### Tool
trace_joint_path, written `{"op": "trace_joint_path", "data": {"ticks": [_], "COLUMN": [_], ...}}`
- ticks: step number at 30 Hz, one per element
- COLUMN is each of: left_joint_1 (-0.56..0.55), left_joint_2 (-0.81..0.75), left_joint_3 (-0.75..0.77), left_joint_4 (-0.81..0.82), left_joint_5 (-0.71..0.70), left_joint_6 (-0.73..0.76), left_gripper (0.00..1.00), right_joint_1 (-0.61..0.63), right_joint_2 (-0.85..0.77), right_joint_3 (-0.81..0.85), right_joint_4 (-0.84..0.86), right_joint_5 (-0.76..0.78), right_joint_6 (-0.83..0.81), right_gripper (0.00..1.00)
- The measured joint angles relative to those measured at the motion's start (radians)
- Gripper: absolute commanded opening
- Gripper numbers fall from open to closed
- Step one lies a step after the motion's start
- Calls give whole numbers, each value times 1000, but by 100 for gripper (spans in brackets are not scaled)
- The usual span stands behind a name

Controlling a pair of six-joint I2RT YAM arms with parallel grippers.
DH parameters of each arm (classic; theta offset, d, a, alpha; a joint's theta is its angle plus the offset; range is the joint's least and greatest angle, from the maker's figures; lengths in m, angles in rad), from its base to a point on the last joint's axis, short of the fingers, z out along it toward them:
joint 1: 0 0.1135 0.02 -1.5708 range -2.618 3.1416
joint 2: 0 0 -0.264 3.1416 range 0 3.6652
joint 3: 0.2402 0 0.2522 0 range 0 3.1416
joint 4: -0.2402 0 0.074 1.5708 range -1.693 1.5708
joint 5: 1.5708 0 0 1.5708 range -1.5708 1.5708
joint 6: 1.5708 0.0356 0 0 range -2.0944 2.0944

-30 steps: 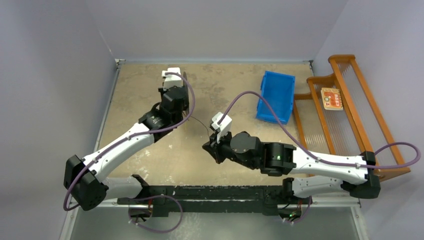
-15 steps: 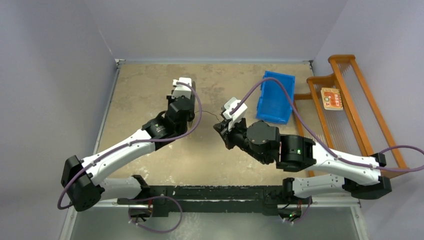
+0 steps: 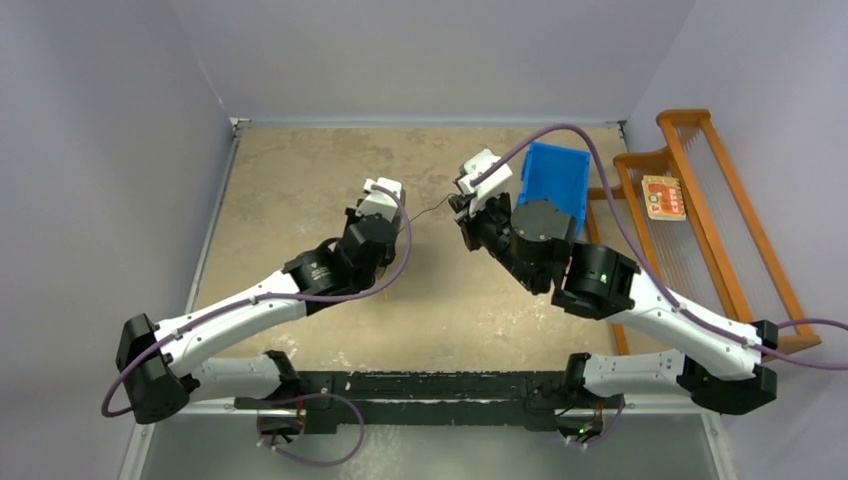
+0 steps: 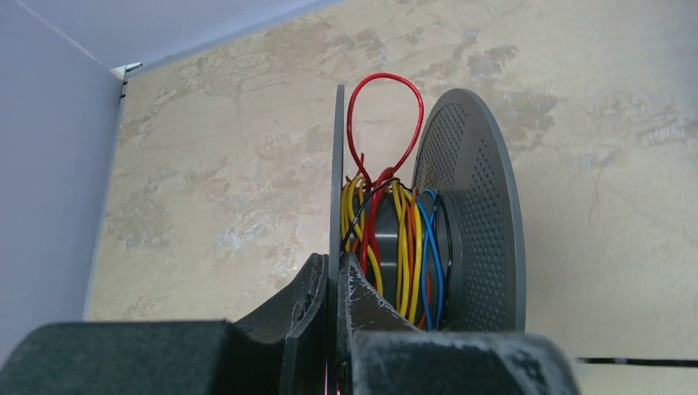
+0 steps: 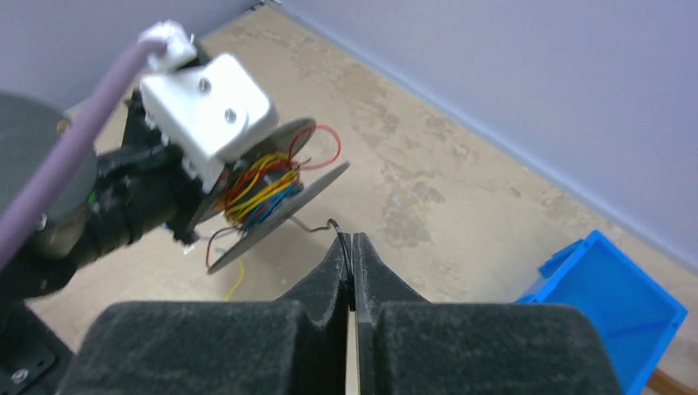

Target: Wrap the cables

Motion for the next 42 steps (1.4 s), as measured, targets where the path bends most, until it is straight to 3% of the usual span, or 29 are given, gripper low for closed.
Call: {"op": "trace_joint_path", "data": {"ticks": [4, 12, 24, 34, 42], "left_joint_1": [-27, -48, -52, -52, -52], "left_joint_2": [-10, -122, -320, -431, -496], "left_joint_3": [-10, -42, -47, -20, 47], "left_joint_4": [-44, -134, -291, -378, -347], "left_joint_5": [36, 205, 498, 589, 585], "left_joint_6": [9, 12, 18, 18, -1], "left_gripper": [0, 0, 0, 0, 0], "right_joint_1": [-49, -268, -550, -648, -666], "right_joint_2": [34, 97, 158, 163, 163], "right_joint_3": [29, 15, -182, -432, -598], "right_joint_4": [40, 118, 270, 402, 505], "right_joint_5": [-16, -137, -413, -605, -732], "right_joint_6": [-55, -105, -53, 77, 170], "right_gripper": [0, 0, 0, 0, 0]}}
